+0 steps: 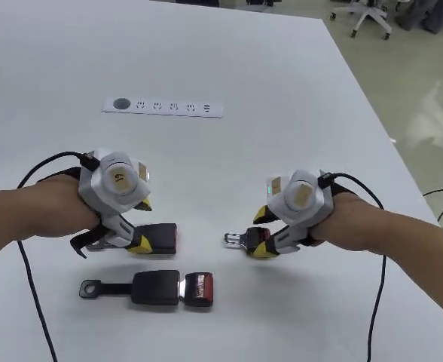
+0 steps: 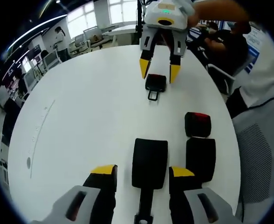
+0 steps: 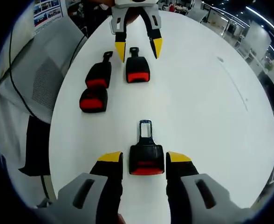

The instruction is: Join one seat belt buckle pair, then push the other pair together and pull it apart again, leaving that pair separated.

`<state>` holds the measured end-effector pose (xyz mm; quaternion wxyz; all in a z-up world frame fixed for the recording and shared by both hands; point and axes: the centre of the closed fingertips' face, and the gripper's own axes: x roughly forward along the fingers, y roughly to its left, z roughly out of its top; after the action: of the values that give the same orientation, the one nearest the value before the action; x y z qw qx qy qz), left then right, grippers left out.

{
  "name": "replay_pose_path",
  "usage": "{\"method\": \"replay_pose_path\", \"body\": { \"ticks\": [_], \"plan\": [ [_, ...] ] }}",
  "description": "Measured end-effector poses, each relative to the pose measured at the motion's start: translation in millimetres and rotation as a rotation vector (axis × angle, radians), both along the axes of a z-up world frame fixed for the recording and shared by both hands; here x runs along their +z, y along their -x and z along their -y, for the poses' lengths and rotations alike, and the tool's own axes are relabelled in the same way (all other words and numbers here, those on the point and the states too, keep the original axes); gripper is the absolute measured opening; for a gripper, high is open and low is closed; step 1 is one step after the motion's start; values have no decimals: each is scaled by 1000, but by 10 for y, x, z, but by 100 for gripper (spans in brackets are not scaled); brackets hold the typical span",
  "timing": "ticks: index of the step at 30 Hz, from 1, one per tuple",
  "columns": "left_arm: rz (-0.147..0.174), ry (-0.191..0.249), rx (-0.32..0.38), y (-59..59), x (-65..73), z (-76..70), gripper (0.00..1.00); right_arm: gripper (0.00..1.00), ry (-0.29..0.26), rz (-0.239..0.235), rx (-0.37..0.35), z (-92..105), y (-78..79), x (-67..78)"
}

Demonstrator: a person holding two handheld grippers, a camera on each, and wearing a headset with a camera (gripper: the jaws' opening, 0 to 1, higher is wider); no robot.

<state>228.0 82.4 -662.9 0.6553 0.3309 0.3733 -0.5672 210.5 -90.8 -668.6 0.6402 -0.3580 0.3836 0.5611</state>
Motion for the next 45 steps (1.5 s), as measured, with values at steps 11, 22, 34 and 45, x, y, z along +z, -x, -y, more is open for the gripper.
{"method": "replay_pose_path", "body": {
  "ticks": [11, 22, 34, 45],
  "plan": [
    [-56, -18, -17, 95, -220, -47, 39, 34, 26, -36, 15, 51, 44, -193],
    [-37, -48, -70, 118, -236, -61, 34, 33, 14, -37, 27, 72, 43, -203],
    [-36, -78, -81, 83, -248, -67, 33, 33, 15, -32, 35, 22, 33, -228],
    [-36, -82, -89, 100, -252, -51, 33, 33, -24, -23, 59, -421, 75, -205]
  ]
}}
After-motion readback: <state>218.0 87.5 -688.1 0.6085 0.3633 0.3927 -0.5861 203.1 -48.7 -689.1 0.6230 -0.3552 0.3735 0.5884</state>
